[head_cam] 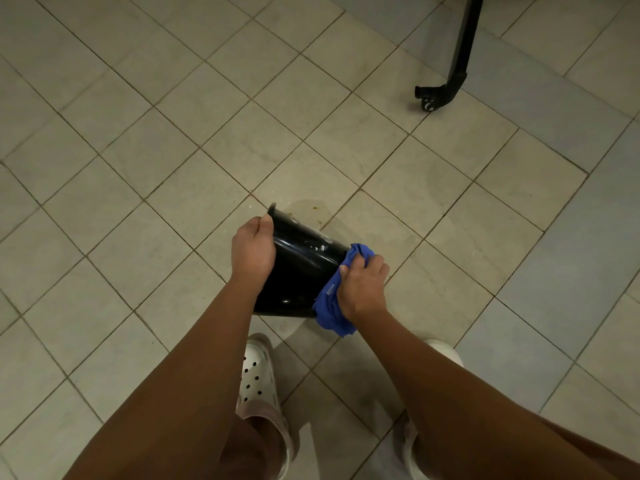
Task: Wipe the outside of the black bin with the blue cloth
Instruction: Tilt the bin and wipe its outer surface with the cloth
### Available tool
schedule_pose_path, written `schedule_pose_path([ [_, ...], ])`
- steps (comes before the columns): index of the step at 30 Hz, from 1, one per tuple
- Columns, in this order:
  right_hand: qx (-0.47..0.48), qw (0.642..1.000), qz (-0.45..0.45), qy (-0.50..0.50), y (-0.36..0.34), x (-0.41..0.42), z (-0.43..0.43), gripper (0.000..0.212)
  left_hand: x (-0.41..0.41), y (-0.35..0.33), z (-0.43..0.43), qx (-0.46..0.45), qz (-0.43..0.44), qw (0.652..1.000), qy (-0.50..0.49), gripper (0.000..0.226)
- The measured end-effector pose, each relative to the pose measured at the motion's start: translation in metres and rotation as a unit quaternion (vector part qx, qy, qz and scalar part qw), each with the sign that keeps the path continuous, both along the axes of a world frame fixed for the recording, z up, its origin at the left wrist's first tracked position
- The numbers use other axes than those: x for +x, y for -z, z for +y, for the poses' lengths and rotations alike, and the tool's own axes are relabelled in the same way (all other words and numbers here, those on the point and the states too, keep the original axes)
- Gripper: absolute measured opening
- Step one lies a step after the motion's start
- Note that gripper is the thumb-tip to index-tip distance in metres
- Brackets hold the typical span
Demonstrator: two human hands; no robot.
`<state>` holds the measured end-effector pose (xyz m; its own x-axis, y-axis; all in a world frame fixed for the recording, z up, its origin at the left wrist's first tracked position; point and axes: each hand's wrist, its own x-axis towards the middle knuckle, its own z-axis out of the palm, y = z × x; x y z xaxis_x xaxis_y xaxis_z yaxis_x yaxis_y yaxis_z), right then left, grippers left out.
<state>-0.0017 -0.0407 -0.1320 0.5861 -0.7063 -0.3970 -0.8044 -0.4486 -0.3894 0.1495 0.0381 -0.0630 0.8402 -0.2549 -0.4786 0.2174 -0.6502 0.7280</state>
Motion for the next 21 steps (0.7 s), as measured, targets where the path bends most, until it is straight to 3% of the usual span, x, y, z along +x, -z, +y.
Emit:
schedule_pose_path([
  [4,0.006,0.993,-0.099,-0.056,0.008,0.000,0.002,0.044,0.004,-0.001,0.001,-0.022,0.023,0.999,0.002,0.032],
  [7,0.058,0.993,-0.088,-0.060,0.013,0.002,-0.009,0.051,0.002,0.000,0.001,-0.025,0.020,0.999,-0.010,0.033],
  [10,0.079,0.995,-0.052,0.003,0.009,0.004,-0.008,0.050,0.001,0.001,0.000,-0.018,0.007,1.000,-0.009,0.035],
  [12,0.049,0.998,-0.032,0.026,0.005,0.001,0.000,0.044,0.001,0.001,0.000,-0.021,0.004,1.000,-0.009,0.036],
  [16,-0.019,0.992,-0.120,-0.022,0.009,-0.005,0.018,0.025,0.003,0.000,0.001,-0.025,0.026,0.999,-0.004,0.034],
  [21,-0.024,0.974,-0.180,-0.133,0.007,0.002,0.020,0.053,0.002,-0.001,-0.002,-0.015,0.024,1.000,0.012,0.035],
])
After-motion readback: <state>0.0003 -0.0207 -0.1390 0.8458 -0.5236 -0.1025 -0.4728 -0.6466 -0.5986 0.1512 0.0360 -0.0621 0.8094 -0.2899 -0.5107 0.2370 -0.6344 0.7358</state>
